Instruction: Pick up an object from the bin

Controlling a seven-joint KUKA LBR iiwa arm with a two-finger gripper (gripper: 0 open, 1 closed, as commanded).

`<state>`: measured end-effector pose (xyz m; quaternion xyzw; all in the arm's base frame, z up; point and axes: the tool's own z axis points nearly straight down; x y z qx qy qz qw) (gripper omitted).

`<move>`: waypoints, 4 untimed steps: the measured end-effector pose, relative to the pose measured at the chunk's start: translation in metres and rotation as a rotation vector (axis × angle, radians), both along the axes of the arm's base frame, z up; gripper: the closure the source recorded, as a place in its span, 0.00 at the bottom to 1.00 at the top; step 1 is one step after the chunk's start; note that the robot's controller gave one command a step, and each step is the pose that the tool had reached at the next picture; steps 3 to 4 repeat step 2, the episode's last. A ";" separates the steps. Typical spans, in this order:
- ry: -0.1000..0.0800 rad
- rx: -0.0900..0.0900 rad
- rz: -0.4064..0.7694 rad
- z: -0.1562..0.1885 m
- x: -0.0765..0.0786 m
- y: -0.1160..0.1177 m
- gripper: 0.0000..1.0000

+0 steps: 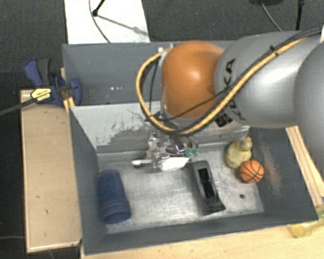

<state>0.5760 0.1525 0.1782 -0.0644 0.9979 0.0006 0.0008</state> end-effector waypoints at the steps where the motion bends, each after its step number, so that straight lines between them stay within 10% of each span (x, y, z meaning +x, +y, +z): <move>1: -0.005 0.002 -0.016 0.016 0.009 -0.006 1.00; 4: 0.005 -0.002 -0.011 0.060 0.003 -0.008 1.00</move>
Offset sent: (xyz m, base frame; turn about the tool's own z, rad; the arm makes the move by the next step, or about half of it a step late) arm -0.0012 -0.0078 0.1054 0.0004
